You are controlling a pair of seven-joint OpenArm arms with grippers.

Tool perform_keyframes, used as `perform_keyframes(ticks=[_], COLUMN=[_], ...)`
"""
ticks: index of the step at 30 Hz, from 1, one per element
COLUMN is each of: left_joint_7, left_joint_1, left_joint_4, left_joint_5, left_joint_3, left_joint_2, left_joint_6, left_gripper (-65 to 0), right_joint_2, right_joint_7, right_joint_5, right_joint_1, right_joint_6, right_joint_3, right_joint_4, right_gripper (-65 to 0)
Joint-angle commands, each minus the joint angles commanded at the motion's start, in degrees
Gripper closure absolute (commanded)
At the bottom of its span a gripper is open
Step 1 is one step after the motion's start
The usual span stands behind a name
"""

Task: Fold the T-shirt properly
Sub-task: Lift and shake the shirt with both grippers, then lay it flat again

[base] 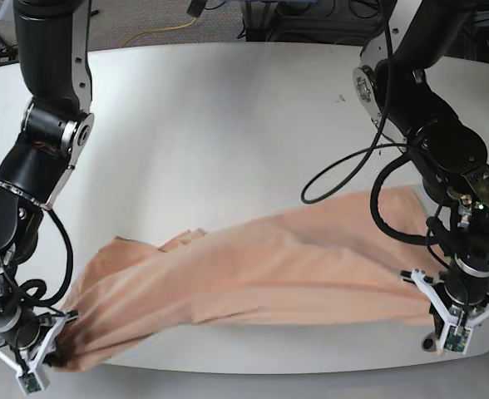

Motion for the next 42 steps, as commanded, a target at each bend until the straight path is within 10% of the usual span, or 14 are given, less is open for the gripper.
perform_keyframes(ticks=[10, 17, 31, 42], left_joint_7=[3.7, 6.9, 7.2, 6.9], left_joint_1=[-17.1, -17.4, 4.4, 26.5], left_joint_4=[-1.6, -1.8, 0.4, 1.8], left_joint_5=[-0.3, -3.2, -11.5, -14.5], left_joint_3=[-0.4, -0.4, -3.4, -9.5], left_joint_2=[-9.4, -10.1, -10.1, -10.2], left_joint_6=[0.0, 0.0, 0.0, 0.0], left_gripper=[-0.1, -0.1, -0.1, 0.0], right_joint_2=[0.4, 0.0, -4.6, -8.9], right_joint_7=[-4.5, -7.6, -12.0, -14.3], right_joint_5=[0.1, 0.2, 0.3, 14.8], right_joint_1=[12.5, 11.5, -15.7, -37.9], right_joint_6=[0.0, 0.0, 0.0, 0.0], right_joint_3=[0.0, 0.4, 6.5, 17.3], right_joint_4=[0.6, 3.7, 22.2, 27.4], right_gripper=[0.0, 0.0, 0.0, 0.0])
